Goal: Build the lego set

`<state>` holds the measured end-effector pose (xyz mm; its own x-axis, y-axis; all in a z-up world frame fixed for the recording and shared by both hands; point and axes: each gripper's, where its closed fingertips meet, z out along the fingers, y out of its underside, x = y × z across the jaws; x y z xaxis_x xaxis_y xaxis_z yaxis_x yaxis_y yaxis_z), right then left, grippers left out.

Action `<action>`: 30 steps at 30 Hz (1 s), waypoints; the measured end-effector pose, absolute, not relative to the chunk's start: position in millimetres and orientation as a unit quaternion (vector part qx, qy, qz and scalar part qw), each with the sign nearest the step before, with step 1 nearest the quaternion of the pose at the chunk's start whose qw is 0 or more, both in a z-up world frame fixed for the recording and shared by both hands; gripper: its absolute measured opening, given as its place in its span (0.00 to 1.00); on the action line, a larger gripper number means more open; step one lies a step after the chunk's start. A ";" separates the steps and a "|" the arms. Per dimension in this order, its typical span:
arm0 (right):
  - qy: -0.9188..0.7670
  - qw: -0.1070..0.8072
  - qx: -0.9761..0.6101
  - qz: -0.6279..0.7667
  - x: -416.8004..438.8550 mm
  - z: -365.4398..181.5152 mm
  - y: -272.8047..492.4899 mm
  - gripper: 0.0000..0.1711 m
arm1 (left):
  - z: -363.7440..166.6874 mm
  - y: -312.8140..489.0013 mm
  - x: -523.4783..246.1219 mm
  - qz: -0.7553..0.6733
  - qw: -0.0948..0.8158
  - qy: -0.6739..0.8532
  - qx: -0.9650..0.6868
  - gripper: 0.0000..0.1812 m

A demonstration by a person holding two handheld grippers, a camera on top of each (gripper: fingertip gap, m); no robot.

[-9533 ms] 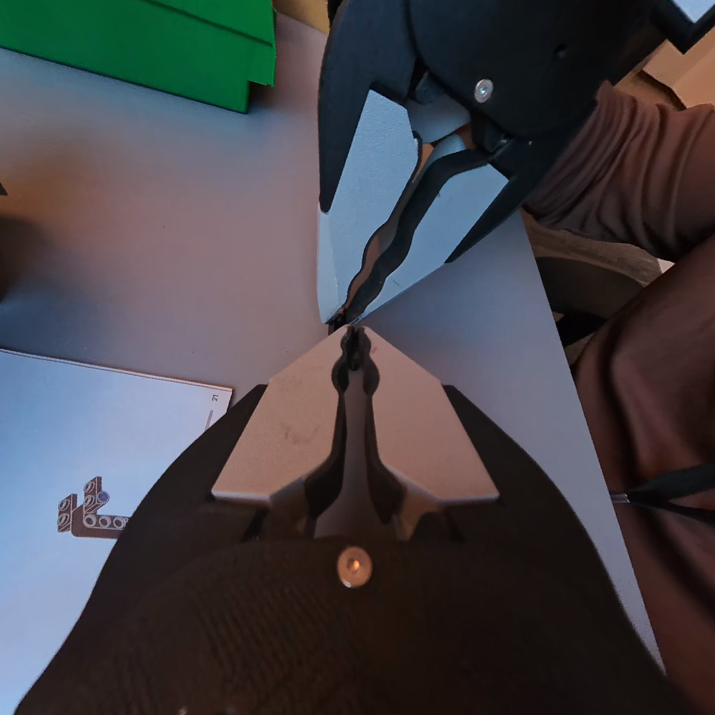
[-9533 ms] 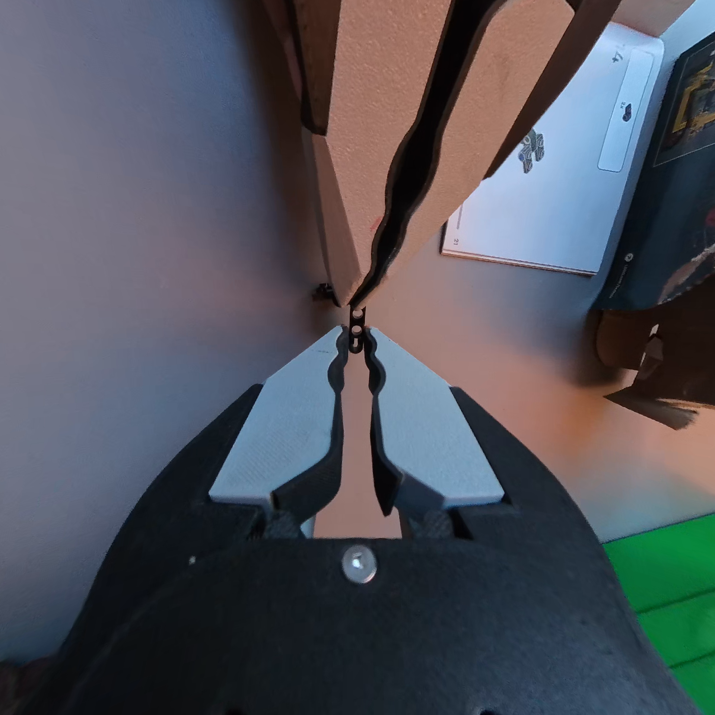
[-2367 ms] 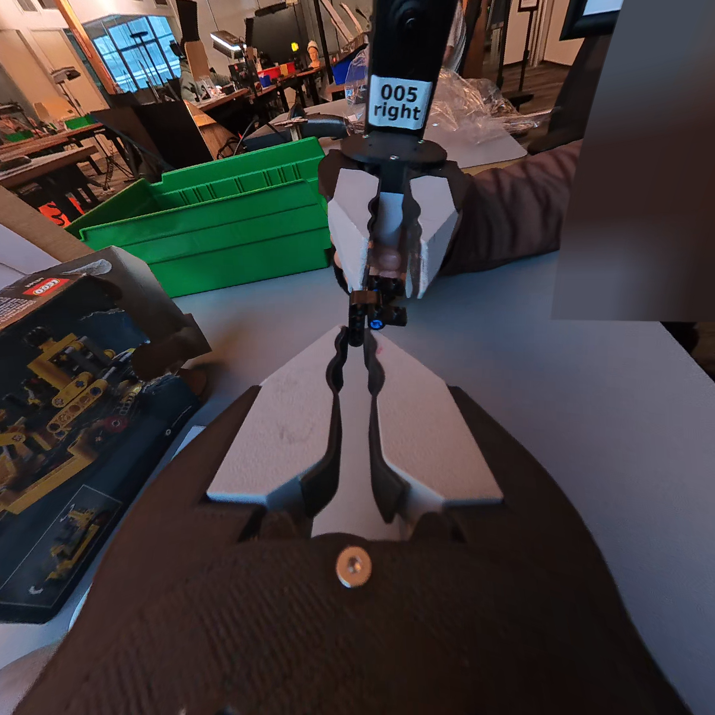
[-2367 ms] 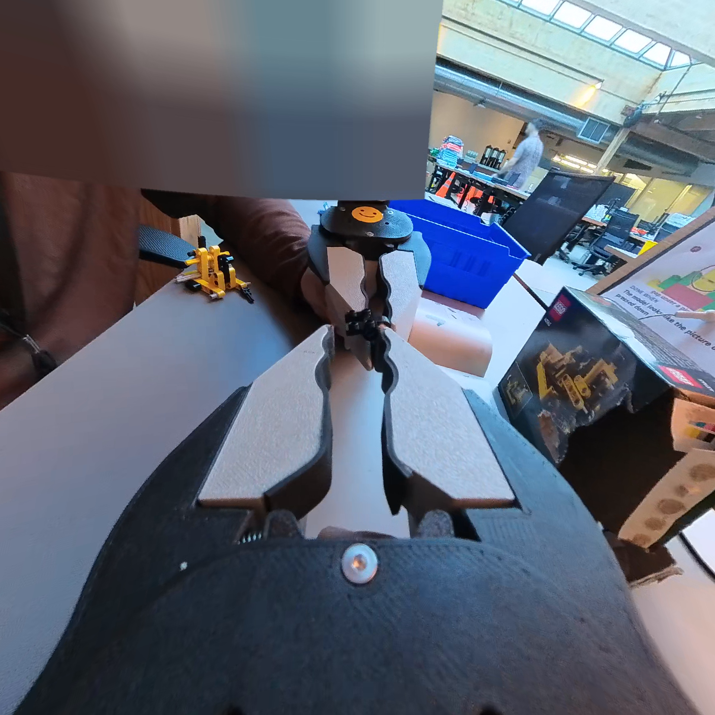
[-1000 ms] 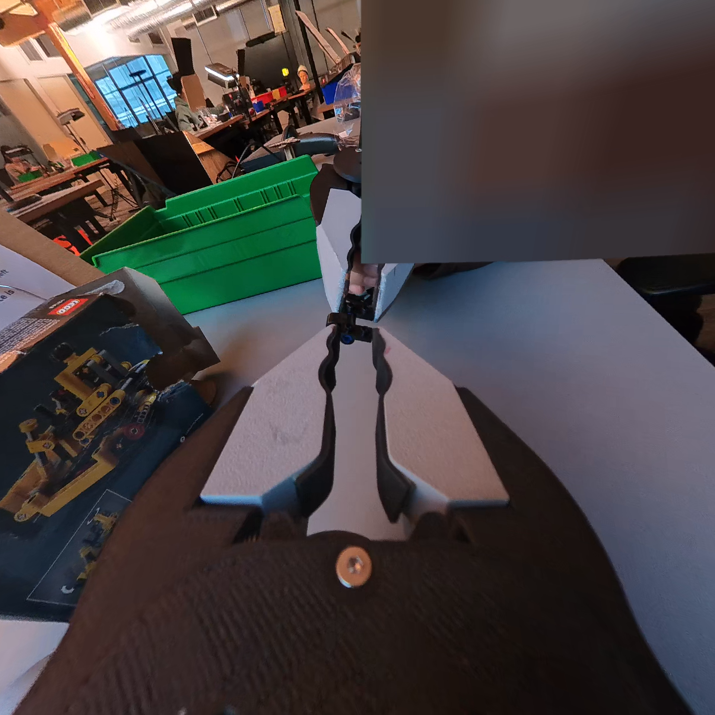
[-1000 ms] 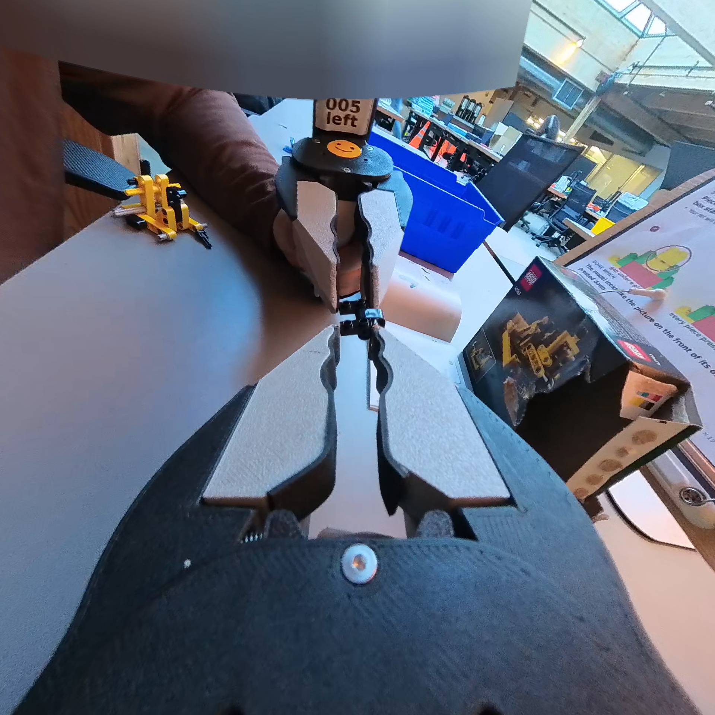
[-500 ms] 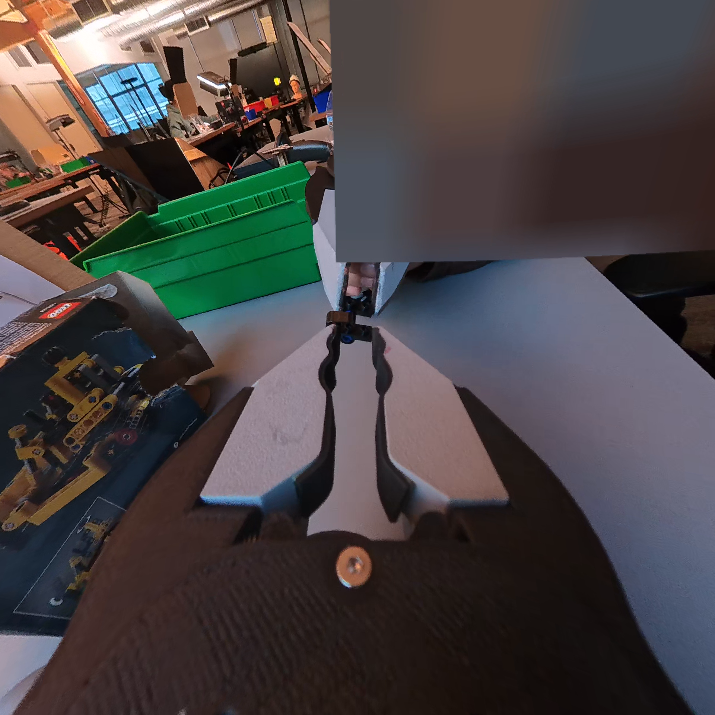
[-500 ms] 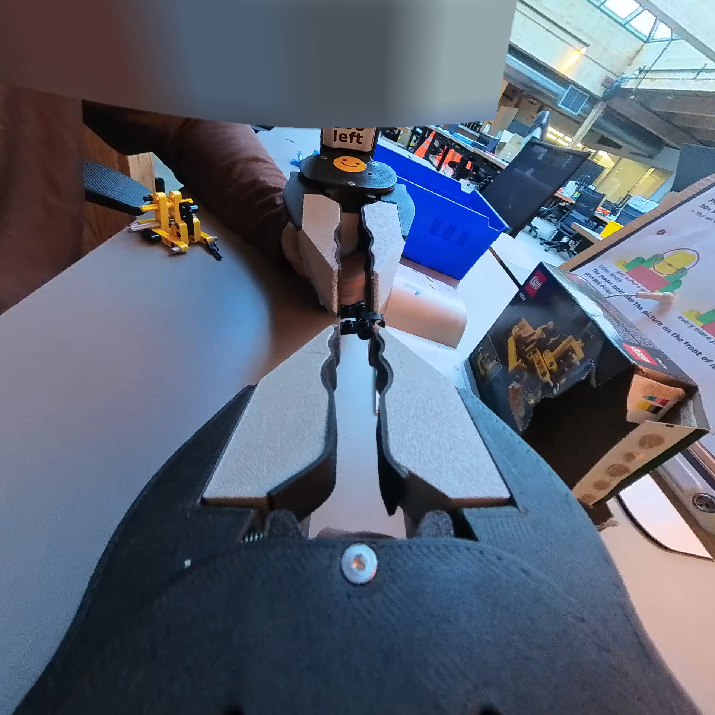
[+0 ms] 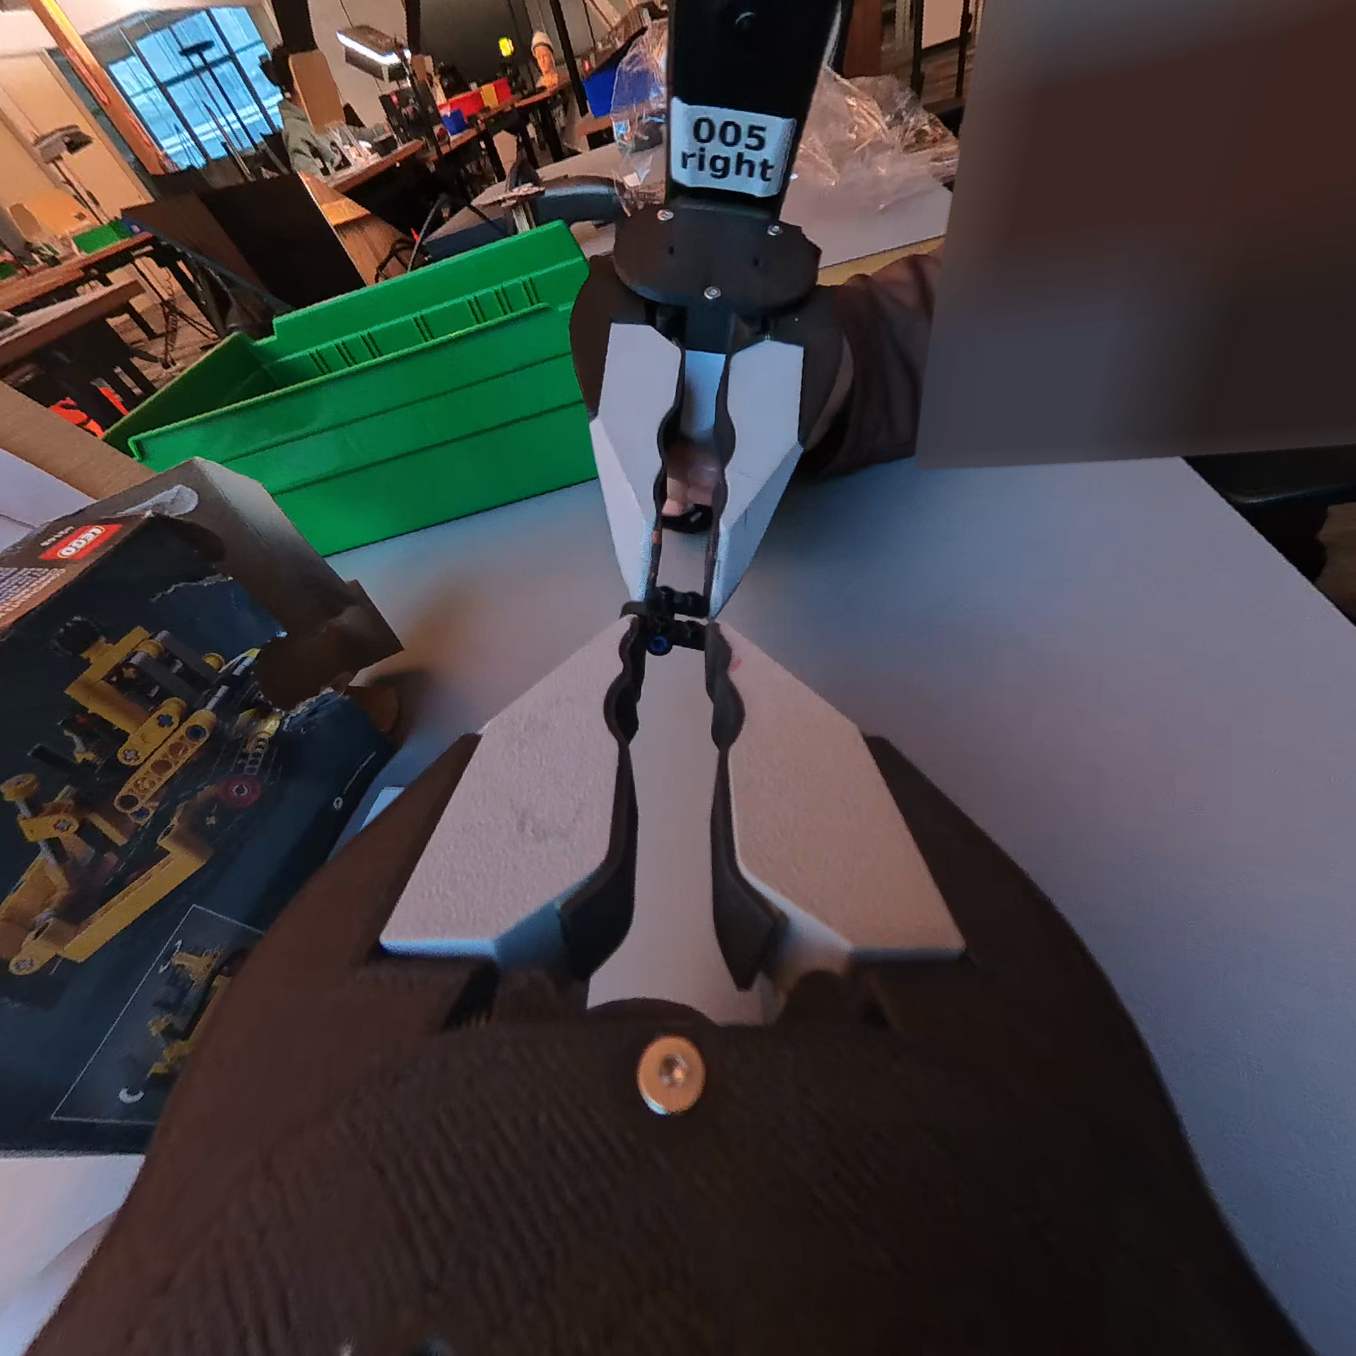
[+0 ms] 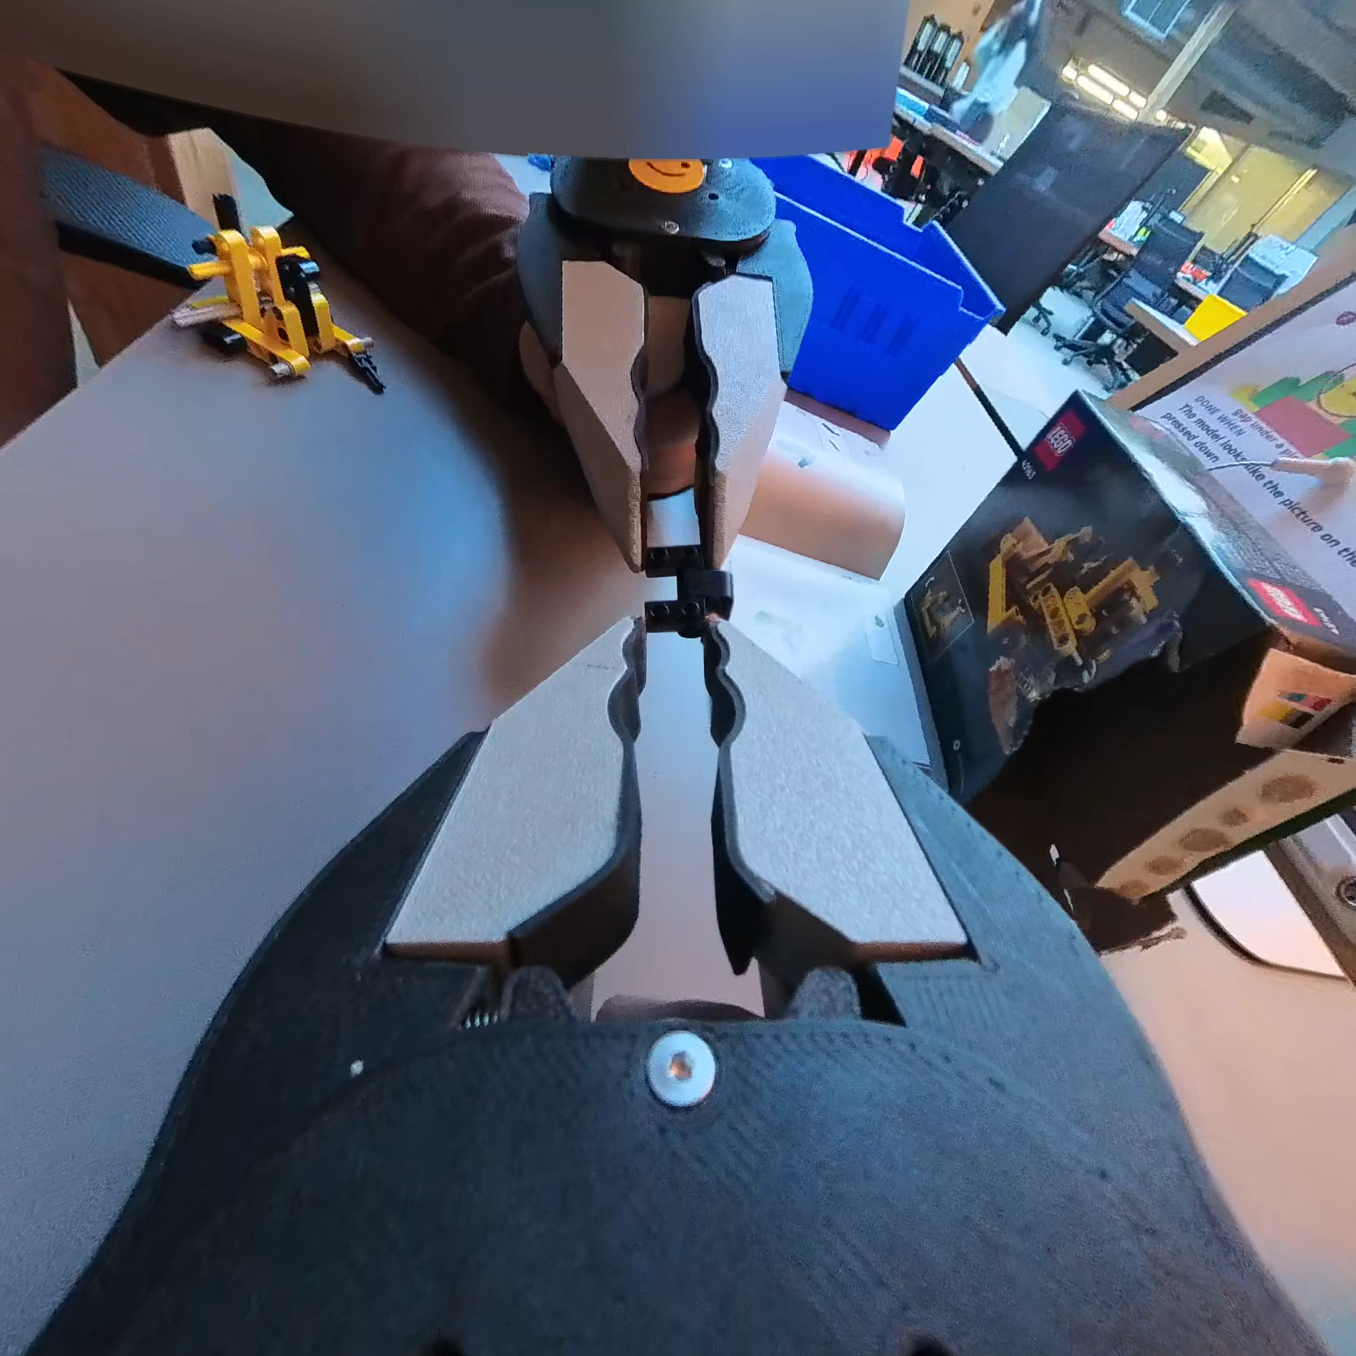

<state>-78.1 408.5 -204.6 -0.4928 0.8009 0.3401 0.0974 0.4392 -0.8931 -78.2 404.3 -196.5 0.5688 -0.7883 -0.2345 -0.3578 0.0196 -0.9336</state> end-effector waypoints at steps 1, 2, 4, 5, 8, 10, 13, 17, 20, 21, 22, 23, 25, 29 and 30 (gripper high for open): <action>-0.747 0.404 -0.303 0.432 -78.7 -205.5 408.9 0.07 | -196.9 404.6 -78.5 -0.187 0.573 0.424 -0.676 0.07; -0.748 0.403 -0.306 0.429 -79.2 -206.7 409.2 0.07 | -197.4 405.0 -78.7 -0.187 0.571 0.423 -0.678 0.07; -0.751 0.404 -0.308 0.422 -80.5 -208.8 409.7 0.07 | -197.8 405.4 -78.8 -0.186 0.571 0.423 -0.679 0.07; -0.753 0.404 -0.308 0.418 -80.9 -209.7 409.5 0.07 | -198.0 405.2 -78.6 -0.187 0.570 0.423 -0.679 0.07; -0.745 0.408 -0.311 0.426 -82.2 -206.5 409.6 0.07 | -195.2 405.5 -80.0 -0.191 0.576 0.417 -0.676 0.07; -0.739 0.407 -0.312 0.436 -82.4 -203.7 409.5 0.07 | -193.8 405.8 -81.1 -0.198 0.578 0.412 -0.676 0.07; -0.729 0.408 -0.314 0.450 -82.2 -199.0 409.0 0.07 | -192.2 405.9 -82.2 -0.207 0.579 0.407 -0.675 0.07; -0.735 0.408 -0.316 0.439 -82.9 -201.7 409.4 0.07 | -194.0 406.6 -81.8 -0.202 0.576 0.410 -0.678 0.07; -0.735 0.407 -0.317 0.440 -83.6 -201.6 409.5 0.07 | -193.4 406.7 -82.2 -0.204 0.577 0.408 -0.677 0.07; -0.736 0.408 -0.316 0.439 -83.6 -201.8 409.5 0.07 | -193.6 406.7 -82.0 -0.204 0.576 0.409 -0.678 0.07; -0.736 0.409 -0.315 0.439 -83.3 -201.6 409.3 0.07 | -193.7 406.4 -81.8 -0.203 0.577 0.410 -0.677 0.07; -0.737 0.409 -0.312 0.439 -82.8 -201.0 408.9 0.07 | -193.9 406.2 -81.5 -0.202 0.577 0.411 -0.677 0.07; -0.737 0.410 -0.309 0.440 -82.2 -199.4 408.3 0.07 | -194.0 405.8 -81.3 -0.201 0.577 0.413 -0.676 0.07; -0.730 0.414 -0.303 0.451 -81.5 -195.3 407.5 0.07 | -191.2 405.0 -80.8 -0.207 0.584 0.414 -0.667 0.07; -0.727 0.420 -0.296 0.456 -81.0 -191.6 406.9 0.07 | -188.2 404.3 -80.5 -0.212 0.590 0.414 -0.660 0.07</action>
<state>-81.0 406.9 -191.6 -0.4710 0.8137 0.3406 0.0479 0.4091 -0.9112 -80.5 404.3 -188.2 0.5673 -0.7966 -0.2086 -0.2956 0.0394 -0.9545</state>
